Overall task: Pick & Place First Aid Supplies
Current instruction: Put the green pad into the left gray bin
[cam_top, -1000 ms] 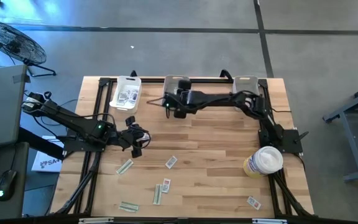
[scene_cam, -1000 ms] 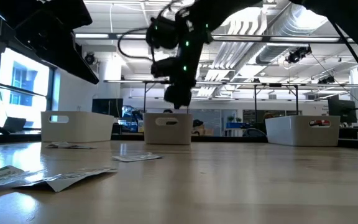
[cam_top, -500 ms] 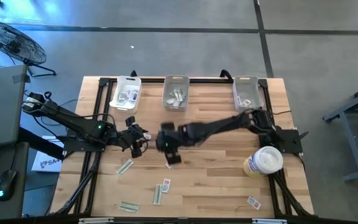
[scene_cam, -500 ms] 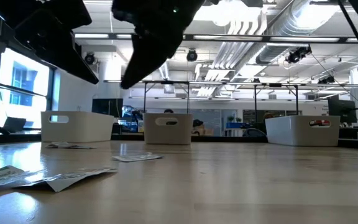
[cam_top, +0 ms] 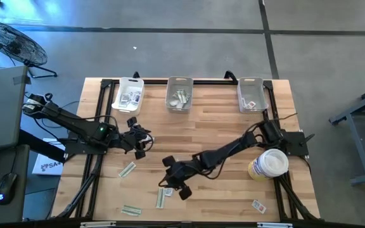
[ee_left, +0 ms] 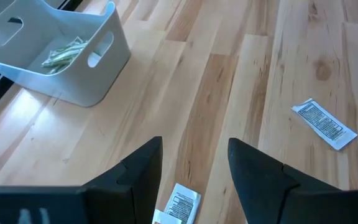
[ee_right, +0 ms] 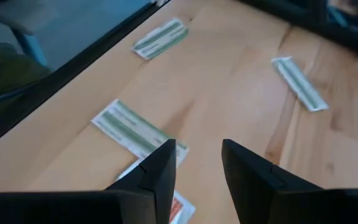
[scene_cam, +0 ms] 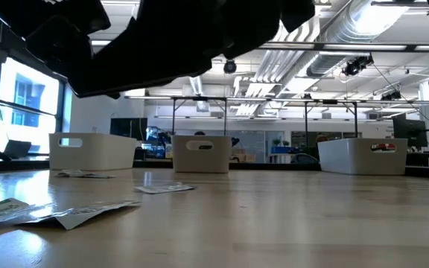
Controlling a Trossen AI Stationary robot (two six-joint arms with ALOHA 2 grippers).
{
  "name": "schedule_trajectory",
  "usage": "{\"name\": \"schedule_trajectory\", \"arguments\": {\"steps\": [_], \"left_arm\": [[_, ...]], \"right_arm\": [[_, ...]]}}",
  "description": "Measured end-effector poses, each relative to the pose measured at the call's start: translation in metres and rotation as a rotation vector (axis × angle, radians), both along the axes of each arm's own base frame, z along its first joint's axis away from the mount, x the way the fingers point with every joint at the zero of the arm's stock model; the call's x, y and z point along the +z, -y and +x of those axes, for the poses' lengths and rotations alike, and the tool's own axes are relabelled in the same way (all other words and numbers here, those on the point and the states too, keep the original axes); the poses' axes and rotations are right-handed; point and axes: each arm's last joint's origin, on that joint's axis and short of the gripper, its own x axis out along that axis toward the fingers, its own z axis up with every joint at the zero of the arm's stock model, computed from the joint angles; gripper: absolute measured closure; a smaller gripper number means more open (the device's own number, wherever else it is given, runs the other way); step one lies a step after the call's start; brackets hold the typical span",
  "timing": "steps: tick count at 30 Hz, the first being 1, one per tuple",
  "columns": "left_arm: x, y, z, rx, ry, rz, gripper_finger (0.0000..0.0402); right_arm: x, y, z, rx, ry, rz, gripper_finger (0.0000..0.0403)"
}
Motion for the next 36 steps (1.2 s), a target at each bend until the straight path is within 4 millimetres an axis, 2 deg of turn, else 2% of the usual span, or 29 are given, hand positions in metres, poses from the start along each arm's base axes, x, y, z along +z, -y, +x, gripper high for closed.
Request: {"name": "schedule_trajectory", "arguments": {"steps": [6,12,16,22,25,28,33,36], "left_arm": [[0.000,0.000,0.000,0.006,0.004,-0.008,0.0222],[0.001,0.000,0.000,0.025,0.020,-0.024,0.0222],[0.001,0.000,0.001,0.040,0.029,-0.038,0.0222],[0.002,-0.001,0.001,0.076,0.063,-0.039,0.0222],[0.003,0.000,0.002,0.083,0.079,-0.044,0.0222],[0.004,0.000,0.002,0.093,0.088,-0.060,0.0222],[0.004,0.000,0.002,0.115,0.101,-0.086,0.0222],[0.004,0.000,0.002,0.120,0.105,-0.094,0.0222]], "right_arm": [[-0.003,0.001,0.007,0.019,0.054,0.023,0.0279],[-0.029,-0.008,0.022,0.077,-0.009,0.076,0.0279],[-0.035,-0.004,0.035,0.117,-0.075,0.130,0.0279],[-0.044,0.004,0.045,0.153,-0.135,0.054,0.0279],[-0.048,0.002,0.050,0.220,-0.126,0.077,0.0279],[-0.063,-0.003,0.050,0.251,-0.143,0.067,0.0279],[-0.066,0.000,0.050,0.212,-0.173,0.069,0.0279],[-0.066,0.003,0.047,0.107,-0.210,-0.002,0.0279]]}}
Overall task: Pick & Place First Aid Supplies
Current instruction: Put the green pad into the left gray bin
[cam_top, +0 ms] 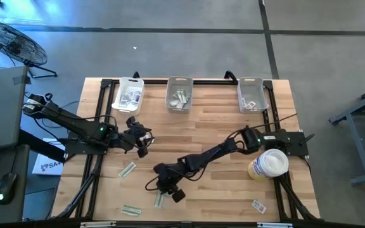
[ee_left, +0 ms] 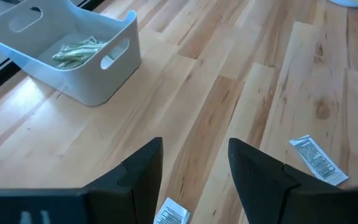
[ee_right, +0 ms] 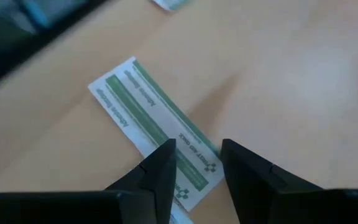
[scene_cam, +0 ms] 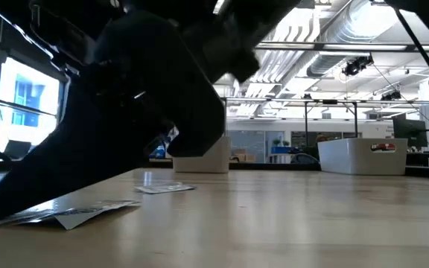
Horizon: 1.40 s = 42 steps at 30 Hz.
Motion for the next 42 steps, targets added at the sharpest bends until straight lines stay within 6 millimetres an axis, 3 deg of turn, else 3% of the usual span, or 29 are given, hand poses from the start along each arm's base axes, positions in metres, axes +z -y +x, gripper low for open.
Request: {"name": "schedule_trajectory", "arguments": {"steps": [4,13,19,24,29,35,42], "left_arm": [[0.000,0.000,0.000,0.004,0.002,-0.005,0.0222],[-0.011,-0.001,-0.003,0.005,-0.023,0.003,0.0222],[-0.010,-0.001,-0.003,0.005,-0.016,0.001,0.0222],[-0.010,-0.001,-0.003,0.005,-0.016,0.001,0.0222],[-0.010,-0.001,-0.003,0.005,-0.016,0.001,0.0222],[-0.010,-0.001,-0.003,0.006,-0.013,0.000,0.0222],[-0.010,-0.001,-0.003,0.007,-0.012,0.000,0.0222]], "right_arm": [[0.006,0.006,-0.005,-0.085,-0.043,-0.109,0.0279],[0.042,0.023,-0.029,-0.149,-0.199,-0.287,0.0279],[0.063,0.021,-0.028,-0.152,-0.151,-0.191,0.0279],[0.052,0.006,-0.032,-0.041,-0.114,-0.073,0.0279],[0.031,-0.002,-0.041,0.030,-0.056,-0.087,0.0279],[0.017,0.003,-0.043,-0.043,-0.017,-0.049,0.0279],[0.016,0.007,-0.043,-0.100,-0.032,-0.040,0.0283]]}}
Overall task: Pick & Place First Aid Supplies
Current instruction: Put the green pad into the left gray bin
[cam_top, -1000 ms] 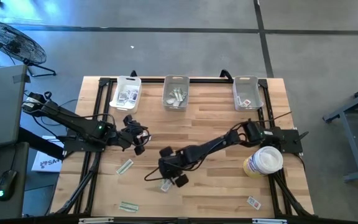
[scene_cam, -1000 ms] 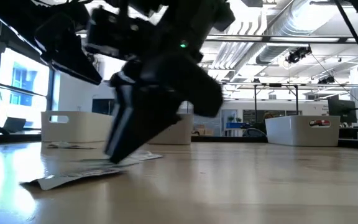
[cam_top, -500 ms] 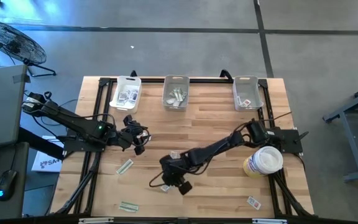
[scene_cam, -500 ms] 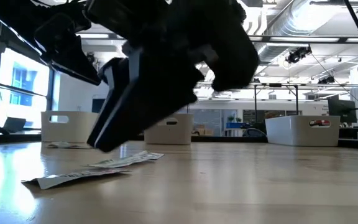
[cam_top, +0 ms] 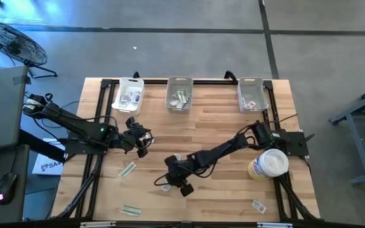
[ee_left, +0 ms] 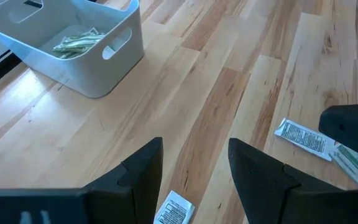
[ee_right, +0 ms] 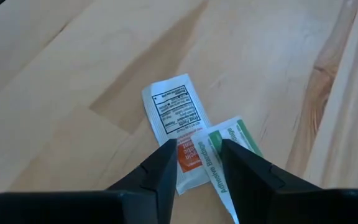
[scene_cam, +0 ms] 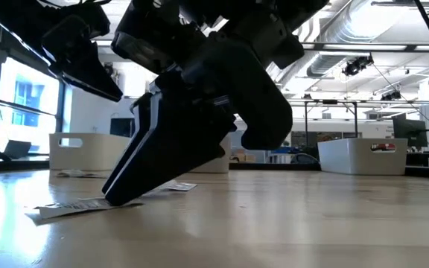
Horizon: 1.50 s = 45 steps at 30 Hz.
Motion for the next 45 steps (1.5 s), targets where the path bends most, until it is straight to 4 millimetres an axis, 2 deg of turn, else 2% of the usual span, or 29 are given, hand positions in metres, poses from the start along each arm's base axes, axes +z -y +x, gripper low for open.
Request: {"name": "schedule_trajectory", "arguments": {"steps": [4,13,17,24,28,32,37,41,45], "left_arm": [[0.000,0.000,0.000,0.000,0.000,0.000,0.0222],[0.000,0.000,0.000,-0.001,-0.001,0.000,0.0222],[0.000,0.000,0.000,-0.001,-0.002,0.000,0.0222],[0.000,0.000,0.000,-0.007,-0.005,-0.005,0.0222],[0.000,0.001,0.000,-0.018,-0.009,-0.015,0.0222],[0.000,0.001,0.000,-0.018,-0.009,-0.015,0.0222],[-0.002,0.000,-0.001,-0.022,-0.026,-0.014,0.0222],[-0.002,0.001,-0.001,-0.052,-0.040,-0.040,0.0222],[-0.003,0.003,-0.001,-0.084,-0.052,-0.067,0.0222]], "right_arm": [[0.000,0.000,0.000,-0.002,-0.002,0.000,0.0302],[0.000,0.000,0.000,0.000,-0.002,0.000,0.0373],[0.007,-0.001,0.003,-0.010,-0.014,0.015,0.0397],[0.030,-0.004,0.012,-0.011,-0.043,0.006,0.0395],[0.045,0.002,0.013,-0.018,-0.094,-0.137,0.0398],[0.067,0.017,0.012,-0.127,-0.154,-0.404,0.0401],[0.092,0.044,0.014,-0.229,-0.195,-0.602,0.0402],[0.092,0.083,0.017,-0.314,-0.243,-0.636,0.0402],[0.080,0.130,0.018,-0.377,-0.306,-0.532,0.0402]]}}
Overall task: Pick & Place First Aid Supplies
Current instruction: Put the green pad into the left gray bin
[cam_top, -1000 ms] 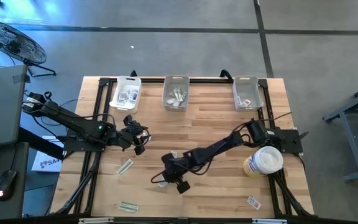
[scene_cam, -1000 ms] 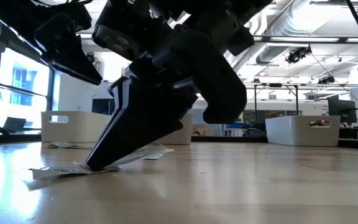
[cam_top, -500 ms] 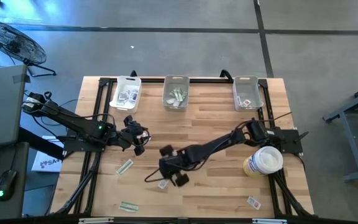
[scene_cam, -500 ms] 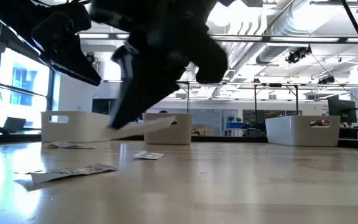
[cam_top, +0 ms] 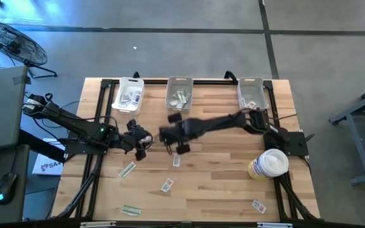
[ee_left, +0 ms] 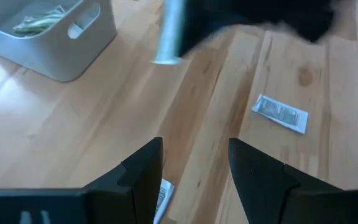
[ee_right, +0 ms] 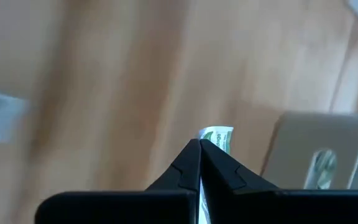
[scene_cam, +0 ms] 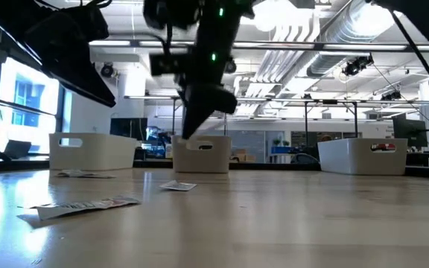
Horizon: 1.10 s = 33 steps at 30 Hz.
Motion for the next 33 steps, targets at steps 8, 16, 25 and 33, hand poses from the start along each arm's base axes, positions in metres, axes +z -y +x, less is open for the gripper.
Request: {"name": "schedule_trajectory", "arguments": {"steps": [8,16,25,33], "left_arm": [[-0.004,-0.001,-0.004,0.009,-0.050,-0.003,0.0222],[-0.004,-0.001,-0.004,0.031,-0.050,-0.015,0.0222],[-0.003,-0.001,-0.003,0.030,-0.027,-0.023,0.0222],[-0.003,-0.001,-0.003,0.027,-0.031,-0.019,0.0222]], "right_arm": [[0.015,0.053,-0.004,-0.147,0.083,0.023,0.0402],[0.090,0.064,-0.017,-0.135,0.355,0.060,0.0402],[0.097,0.126,-0.013,-0.162,0.629,0.154,0.0403],[0.031,0.177,-0.037,-0.348,0.614,0.316,0.0402]]}}
